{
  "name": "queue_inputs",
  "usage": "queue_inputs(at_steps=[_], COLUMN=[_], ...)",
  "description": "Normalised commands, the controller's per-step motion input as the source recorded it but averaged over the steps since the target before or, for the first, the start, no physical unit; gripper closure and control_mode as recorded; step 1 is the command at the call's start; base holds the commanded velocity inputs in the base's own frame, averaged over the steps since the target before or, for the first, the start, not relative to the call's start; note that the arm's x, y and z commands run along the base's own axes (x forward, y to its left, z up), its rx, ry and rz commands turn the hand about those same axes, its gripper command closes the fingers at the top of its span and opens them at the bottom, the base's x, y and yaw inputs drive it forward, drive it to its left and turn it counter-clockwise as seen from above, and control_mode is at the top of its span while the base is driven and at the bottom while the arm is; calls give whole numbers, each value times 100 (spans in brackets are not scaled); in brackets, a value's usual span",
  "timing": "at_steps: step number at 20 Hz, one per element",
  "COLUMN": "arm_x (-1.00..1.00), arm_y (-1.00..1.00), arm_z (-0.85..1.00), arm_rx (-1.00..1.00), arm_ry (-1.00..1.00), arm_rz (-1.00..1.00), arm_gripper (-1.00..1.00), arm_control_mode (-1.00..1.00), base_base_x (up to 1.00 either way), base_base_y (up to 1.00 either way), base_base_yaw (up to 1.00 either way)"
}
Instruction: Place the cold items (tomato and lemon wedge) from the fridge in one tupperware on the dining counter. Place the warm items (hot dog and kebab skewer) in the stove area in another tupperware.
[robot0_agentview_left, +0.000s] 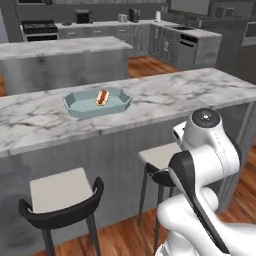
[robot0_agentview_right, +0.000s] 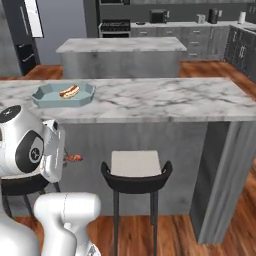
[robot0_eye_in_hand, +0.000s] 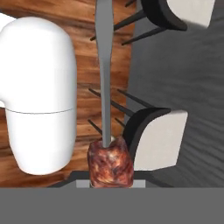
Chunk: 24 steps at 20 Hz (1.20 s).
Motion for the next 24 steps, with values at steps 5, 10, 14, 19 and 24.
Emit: queue_inputs(at_steps=[5, 10, 14, 19, 24], arm_x=[0, 0, 0, 0, 0], arm_y=[0, 0, 0, 0, 0], arm_z=[0, 0, 0, 0, 0], arm_rx=[0, 0, 0, 0, 0], arm_ry=[0, 0, 0, 0, 0], arm_rz=[0, 0, 0, 0, 0], arm_gripper=[100, 100, 100, 100, 100], arm_control_mode=[100, 100, 100, 100, 100], base_base_x=[37, 16, 11, 31, 48], base_base_y=[47, 61, 63, 51, 46], base_base_yaw=[-29, -30, -31, -29, -27])
